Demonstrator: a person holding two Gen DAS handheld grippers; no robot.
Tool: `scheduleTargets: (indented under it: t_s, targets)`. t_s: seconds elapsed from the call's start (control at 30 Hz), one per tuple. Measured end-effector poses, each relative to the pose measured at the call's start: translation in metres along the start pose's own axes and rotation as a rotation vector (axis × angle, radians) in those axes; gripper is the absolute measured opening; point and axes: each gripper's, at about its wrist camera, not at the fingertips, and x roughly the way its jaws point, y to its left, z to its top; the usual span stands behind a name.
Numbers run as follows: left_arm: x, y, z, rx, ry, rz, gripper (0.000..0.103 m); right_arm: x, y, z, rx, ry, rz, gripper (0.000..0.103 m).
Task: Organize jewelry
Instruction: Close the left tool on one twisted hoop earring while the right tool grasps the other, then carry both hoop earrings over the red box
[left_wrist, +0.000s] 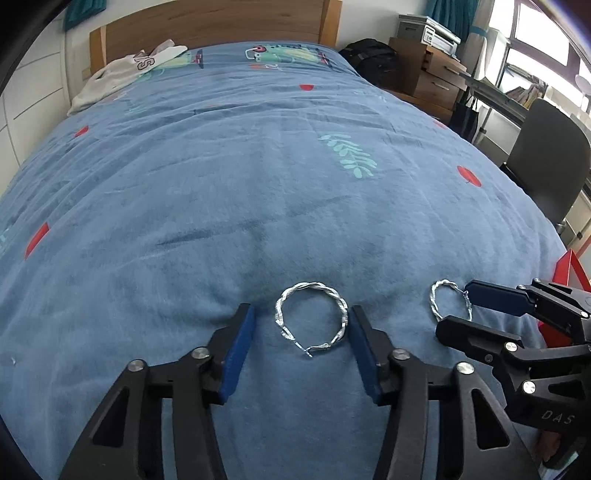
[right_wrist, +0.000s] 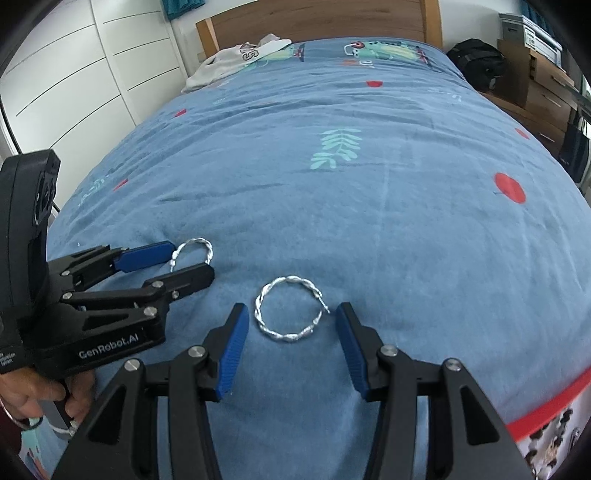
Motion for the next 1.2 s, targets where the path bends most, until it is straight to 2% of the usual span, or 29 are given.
scheduleTargets:
  t_s: [0.07,0.2,0.23,0.3,0.43,0.57,0.73,0.87,1.03,1.2]
  targets:
    - [0.000,0.006,0.000,-0.018,-0.003,-0.010,0.038,0.002,0.003,0.000,-0.013,0.001,-0.001,0.048]
    - [-0.006,0.012,-0.005,-0.033,-0.013,-0.025,0.038,0.003,0.005,-0.001,-0.026,0.000,-0.004,0.046]
    - [-0.009,0.011,-0.006,-0.030,-0.016,-0.025,0.038,0.002,0.006,-0.002,-0.021,-0.001,-0.006,0.041]
    - [-0.014,0.010,-0.008,-0.031,-0.015,-0.024,0.038,-0.001,0.007,-0.004,-0.013,-0.002,0.000,0.041]
    - [-0.032,0.003,-0.012,-0.023,-0.009,-0.027,0.038,-0.019,0.014,-0.013,0.007,-0.021,0.014,0.040]
    - [-0.056,-0.014,-0.015,-0.007,-0.011,-0.053,0.038,-0.060,0.015,-0.025,0.033,-0.071,0.027,0.040]
    - [-0.090,-0.066,-0.015,0.042,-0.028,-0.150,0.038,-0.125,-0.010,-0.048,0.063,-0.122,-0.001,0.040]
    - [-0.107,-0.122,-0.020,0.089,-0.037,-0.235,0.038,-0.178,-0.054,-0.080,0.091,-0.128,-0.076,0.040]
    - [-0.114,-0.195,-0.032,0.155,-0.020,-0.326,0.038,-0.211,-0.107,-0.115,0.115,-0.091,-0.165,0.040]
    - [-0.099,-0.251,-0.044,0.204,0.025,-0.370,0.038,-0.223,-0.149,-0.138,0.122,-0.049,-0.222,0.040]
